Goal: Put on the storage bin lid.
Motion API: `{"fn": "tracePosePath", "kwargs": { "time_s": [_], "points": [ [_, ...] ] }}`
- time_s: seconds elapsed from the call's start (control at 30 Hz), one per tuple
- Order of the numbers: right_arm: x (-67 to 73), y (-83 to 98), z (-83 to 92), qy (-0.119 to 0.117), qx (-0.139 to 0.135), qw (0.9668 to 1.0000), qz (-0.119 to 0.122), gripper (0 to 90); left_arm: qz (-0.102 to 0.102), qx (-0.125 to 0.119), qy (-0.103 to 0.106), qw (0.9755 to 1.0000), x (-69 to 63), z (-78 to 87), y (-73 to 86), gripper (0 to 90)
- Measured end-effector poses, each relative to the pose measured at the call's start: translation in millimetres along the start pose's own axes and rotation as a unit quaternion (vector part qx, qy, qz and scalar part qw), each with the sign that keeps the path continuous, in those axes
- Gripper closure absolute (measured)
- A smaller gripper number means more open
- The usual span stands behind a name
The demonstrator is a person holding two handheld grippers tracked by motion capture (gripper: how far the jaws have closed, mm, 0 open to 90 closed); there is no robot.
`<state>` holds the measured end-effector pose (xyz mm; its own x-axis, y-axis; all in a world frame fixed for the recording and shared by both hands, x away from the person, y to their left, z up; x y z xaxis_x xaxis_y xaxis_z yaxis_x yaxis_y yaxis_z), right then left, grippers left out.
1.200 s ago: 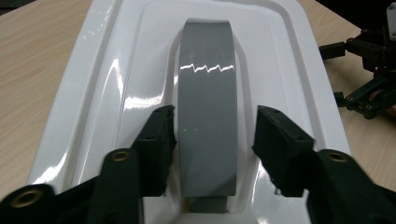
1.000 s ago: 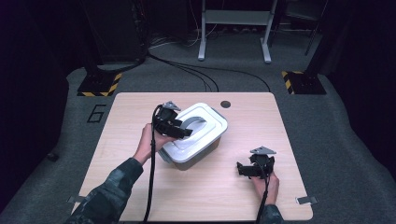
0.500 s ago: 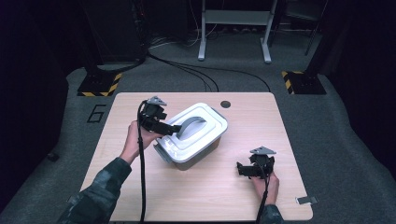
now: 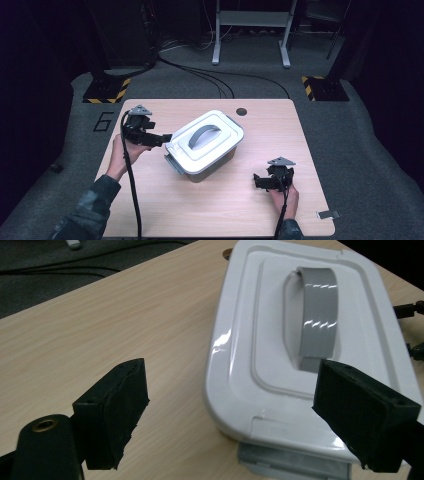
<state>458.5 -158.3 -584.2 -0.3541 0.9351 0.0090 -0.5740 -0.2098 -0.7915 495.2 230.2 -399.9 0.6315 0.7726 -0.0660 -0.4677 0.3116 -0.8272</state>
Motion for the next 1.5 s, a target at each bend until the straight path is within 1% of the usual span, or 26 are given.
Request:
{"fn": "tracePosePath", "kwargs": {
  "time_s": [0.03, 0.1, 0.2, 0.37, 0.4, 0.5, 0.53, 0.6, 0.63, 0.67, 0.77, 0.8, 0.83, 0.87, 0.93, 1.0, 1.03, 1.13, 1.17, 1.23, 1.27, 1.3, 1.33, 1.37, 1.43, 1.5],
  "points": [
    [0.0, 0.0, 0.0, 0.0, 0.0, 1.0, 0.0, 2.6, 0.005, -0.001, -0.003, 1.0, 2.9, 2.4, 4.3, 13.9],
    [0.0, 0.0, 0.0, 0.0, 0.0, 1.0, 0.0, 2.6, 0.008, 0.001, -0.01, 0.9999, 7.6, 5.7, 12.1, 13.8],
    [0.0, 0.0, 0.0, 0.0, 0.0, 1.0, 0.0, 2.6, 0.006, 0.004, -0.022, 0.9997, 14.0, 8.9, 23.9, 13.6],
    [0.1, 0.0, 0.0, 0.0, 0.0, 1.0, 0.0, 2.6, 0.024, 0.0, -0.038, 0.999, 22.7, 12.3, 47.2, 12.4],
    [0.1, 0.0, 0.0, 0.0, 0.0, 1.0, 0.0, 2.6, 0.024, 0.001, -0.043, 0.9988, 24.8, 13.6, 52.4, 12.3],
    [0.1, 0.0, 0.0, 0.0, 0.0, 1.0, 0.0, 2.6, 0.041, 0.001, -0.051, 0.9979, 30.3, 14.1, 69.5, 11.8],
    [0.2, 0.1, 0.0, 0.0, 0.0, 1.0, 0.0, 2.6, 0.041, 0.004, -0.055, 0.9977, 32.1, 14.6, 73.9, 11.6],
    [0.1, 0.1, 0.0, 0.0, 0.0, 1.0, 0.0, 2.6, 0.049, -0.001, -0.065, 0.9967, 36.0, 15.1, 85.1, 11.1],
    [0.1, 0.1, 0.0, 0.0, 0.0, 1.0, 0.0, 2.6, 0.055, 0.0, -0.071, 0.9959, 38.7, 15.2, 93.2, 11.1],
    [0.1, 0.1, 0.0, 0.0, 0.0, 1.0, 0.0, 2.6, 0.057, 0.004, -0.077, 0.9954, 41.3, 14.6, 100.6, 11.0],
    [0.2, 0.1, 0.0, 0.0, 0.0, 1.0, 0.0, 2.6, 0.069, 0.016, -0.087, 0.9937, 45.5, 11.5, 121.6, 9.4],
    [0.2, 0.1, 0.0, 0.0, 0.0, 1.0, 0.0, 2.6, 0.068, 0.02, -0.095, 0.993, 47.3, 10.2, 130.5, 9.2],
    [0.1, 0.1, 0.0, 0.0, 0.0, 1.0, 0.0, 2.6, 0.069, 0.027, -0.098, 0.9924, 48.0, 9.8, 137.6, 9.1],
    [0.1, 0.1, 0.0, 0.0, 0.001, 1.0, 0.0, 2.6, 0.071, 0.026, -0.103, 0.9918, 49.0, 8.4, 143.8, 8.8],
    [0.1, 0.1, 0.0, 0.001, 0.001, 1.0, 0.0, 2.6, 0.072, 0.034, -0.111, 0.9906, 50.2, 7.0, 156.4, 8.2],
    [0.2, 0.1, 0.0, 0.0, 0.001, 1.0, 0.0, 2.6, 0.076, 0.034, -0.12, 0.9893, 49.8, 4.5, 168.1, 7.7],
    [0.2, 0.1, 0.0, 0.0, 0.0, 1.0, 0.0, 2.6, 0.075, 0.041, -0.121, 0.989, 48.7, 4.4, 174.4, 7.4],
    [0.2, 0.1, 0.0, 0.001, 0.001, 1.0, 0.0, 2.6, 0.079, 0.037, -0.132, 0.9875, 46.5, 1.5, 189.7, 6.6],
    [0.1, 0.1, 0.0, 0.001, 0.001, 1.0, 0.0, 2.6, 0.082, 0.035, -0.137, 0.9865, 45.3, -0.1, 197.5, 5.9],
    [0.2, 0.1, 0.1, 0.001, 0.001, 1.0, 0.0, 2.6, 0.083, 0.039, -0.143, 0.9855, 44.1, -1.2, 205.5, 4.8],
    [0.2, 0.1, 0.1, 0.001, 0.001, 1.0, 0.0, 2.6, 0.084, 0.037, -0.146, 0.9851, 43.2, -2.4, 209.4, 4.6],
    [0.2, 0.1, 0.0, 0.0, 0.001, 1.0, 0.0, 2.6, 0.085, 0.039, -0.143, 0.9852, 42.3, -3.4, 213.4, 4.6],
    [0.1, 0.1, 0.0, 0.001, 0.001, 1.0, 0.0, 2.6, 0.08, 0.033, -0.149, 0.9851, 41.2, -5.3, 217.2, 4.5],
    [0.1, 0.1, 0.0, 0.001, 0.001, 1.0, 0.0, 2.5, 0.076, 0.022, -0.156, 0.9845, 40.3, -5.8, 218.2, 3.5],
    [0.1, 0.1, 0.0, 0.0, 0.001, 1.0, 0.001, 2.5, 0.078, 0.021, -0.16, 0.9838, 39.3, -5.2, 218.7, 3.2],
    [0.1, 0.2, 0.0, 0.001, 0.001, 1.0, 0.001, 2.5, 0.075, 0.022, -0.158, 0.9844, 38.9, -5.5, 218.7, 3.1]
  ]
}}
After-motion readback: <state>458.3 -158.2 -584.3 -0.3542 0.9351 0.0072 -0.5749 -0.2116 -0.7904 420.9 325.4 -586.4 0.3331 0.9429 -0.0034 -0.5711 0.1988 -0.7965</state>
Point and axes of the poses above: each handheld gripper's, and its own axes: z roughly backward along the jaws, y roughly out of its underside, x roughly to its left, the point moved 8 cm from there along -z, roughly forward along the jaws, and after that the axes turned 6 degrees about -x, right-handed, at the moved point
